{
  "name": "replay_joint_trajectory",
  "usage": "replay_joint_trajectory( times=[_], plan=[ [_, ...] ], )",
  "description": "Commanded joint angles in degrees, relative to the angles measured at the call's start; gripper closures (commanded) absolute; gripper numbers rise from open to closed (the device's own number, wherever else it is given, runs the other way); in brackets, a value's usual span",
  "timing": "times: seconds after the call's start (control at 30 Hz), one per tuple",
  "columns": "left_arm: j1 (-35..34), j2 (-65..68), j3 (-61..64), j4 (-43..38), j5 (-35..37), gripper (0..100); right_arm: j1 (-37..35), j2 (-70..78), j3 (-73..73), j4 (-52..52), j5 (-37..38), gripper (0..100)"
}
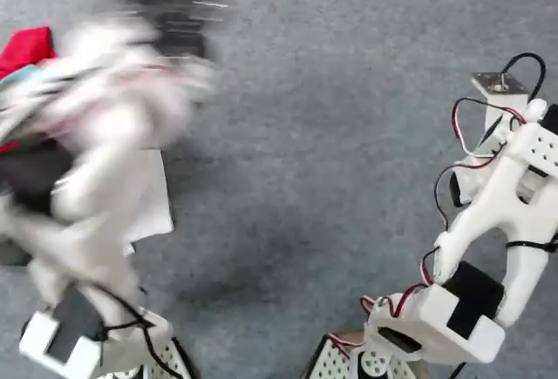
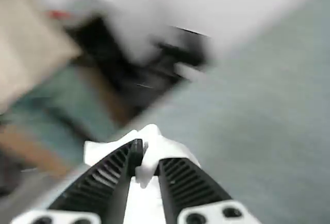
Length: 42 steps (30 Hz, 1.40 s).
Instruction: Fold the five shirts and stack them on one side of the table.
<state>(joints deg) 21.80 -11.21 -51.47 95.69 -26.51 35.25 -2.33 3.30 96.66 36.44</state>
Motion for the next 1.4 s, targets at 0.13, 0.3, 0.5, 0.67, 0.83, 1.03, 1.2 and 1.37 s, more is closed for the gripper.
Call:
replay_joint_trajectory(
  times=[0.13, 0.3, 0.5, 0.67, 0.83, 1.03, 1.2, 1.37],
  plan=[
    [21.05, 9.41, 22.99, -7.91, 11.25, 97, 9.93, -1.71, -7.43, 1.67, 2.2, 55.7],
    [27.74, 16.53, 32.04, -13.45, 12.75, 97, 16.44, -1.63, -13.32, 2.64, 8.44, 55.7],
    [28.97, 22.51, 33.19, -12.22, 10.02, 88, 17.32, -1.54, -13.58, 2.55, 13.19, 55.7],
    [27.21, 25.58, 29.85, -5.98, 7.82, 55, 12.31, -1.54, -10.68, 2.55, 13.71, 55.7],
    [17.19, 25.32, 18.95, 3.16, 5.19, 39, 4.13, -1.54, -6.9, 2.64, 13.71, 55.7],
    [-2.51, 23.74, 13.41, 5.1, 5.19, 45, -5.98, -1.54, -3.91, 4.13, 13.71, 55.8],
    [-14.11, 26.29, 24.13, 3.69, 3.6, 58, -16.35, -1.54, -0.4, 3.87, 13.71, 67.1],
    [-19.56, 35.96, 38.81, -4.92, 0.62, 75, -22.15, 0.4, 3.74, 1.67, 13.45, 68.4]
  ],
)
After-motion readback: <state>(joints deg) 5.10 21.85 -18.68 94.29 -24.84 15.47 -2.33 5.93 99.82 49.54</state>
